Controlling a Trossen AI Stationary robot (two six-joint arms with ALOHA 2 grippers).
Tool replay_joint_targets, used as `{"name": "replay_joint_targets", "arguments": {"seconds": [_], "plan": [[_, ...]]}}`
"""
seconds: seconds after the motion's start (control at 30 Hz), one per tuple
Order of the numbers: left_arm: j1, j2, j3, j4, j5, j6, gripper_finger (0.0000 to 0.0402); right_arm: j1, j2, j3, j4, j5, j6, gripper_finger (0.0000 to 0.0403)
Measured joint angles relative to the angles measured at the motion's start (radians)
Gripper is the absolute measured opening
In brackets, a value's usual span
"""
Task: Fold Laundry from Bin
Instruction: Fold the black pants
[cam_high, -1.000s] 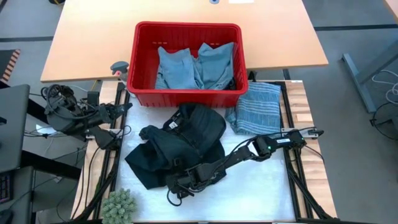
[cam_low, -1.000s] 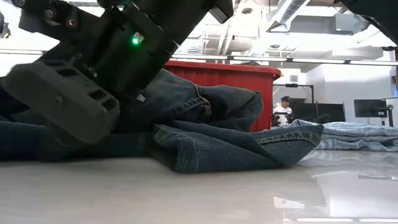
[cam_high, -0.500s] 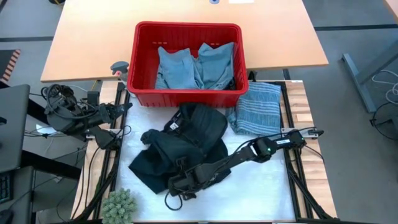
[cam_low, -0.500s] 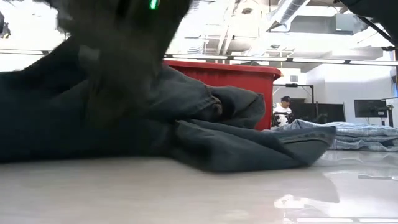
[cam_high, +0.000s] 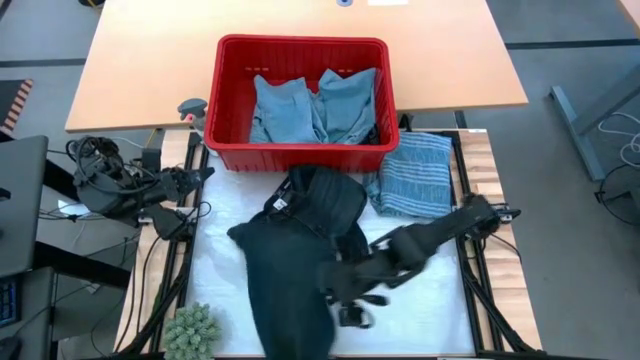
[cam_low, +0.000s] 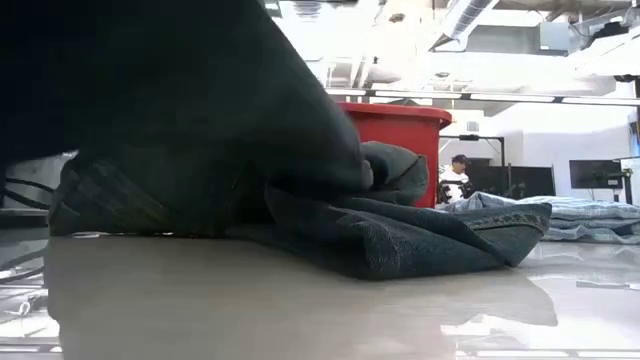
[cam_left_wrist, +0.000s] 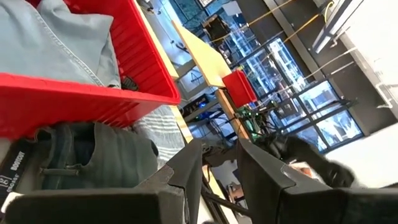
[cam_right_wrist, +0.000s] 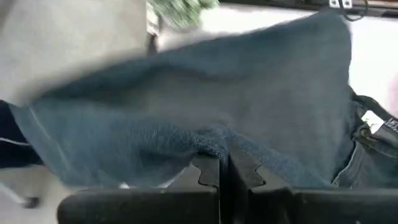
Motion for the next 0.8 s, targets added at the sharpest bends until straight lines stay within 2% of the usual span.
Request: {"name": "replay_joint_targets", "arguments": {"seconds": [0.17, 0.33, 0.43, 0.6, 0.8], "plan": [[0.0, 0.003, 0.0, -0.001, 0.052, 0.021, 0.0087, 0.065, -0.11, 0.001, -0.099, 0.002, 0.158, 0.0027], [0.0, 0.054, 0.0, -0.003, 0.171, 0.058, 0.0087, 0.157, -0.144, 0.0, -0.315, 0.139, 0.395, 0.0027], [0.0, 0.098, 0.0, -0.03, 0.211, 0.062, 0.0087, 0.209, -0.147, 0.0, -0.454, 0.153, 0.582, 0.0028], [0.0, 0.192, 0.0, -0.136, 0.291, -0.035, 0.0086, 0.275, -0.132, -0.027, -0.455, 0.153, 0.695, 0.0028], [0.0, 0.329, 0.0, -0.324, 0.453, -0.167, 0.0086, 0.291, -0.132, -0.105, -0.46, 0.152, 0.855, 0.0028]]}}
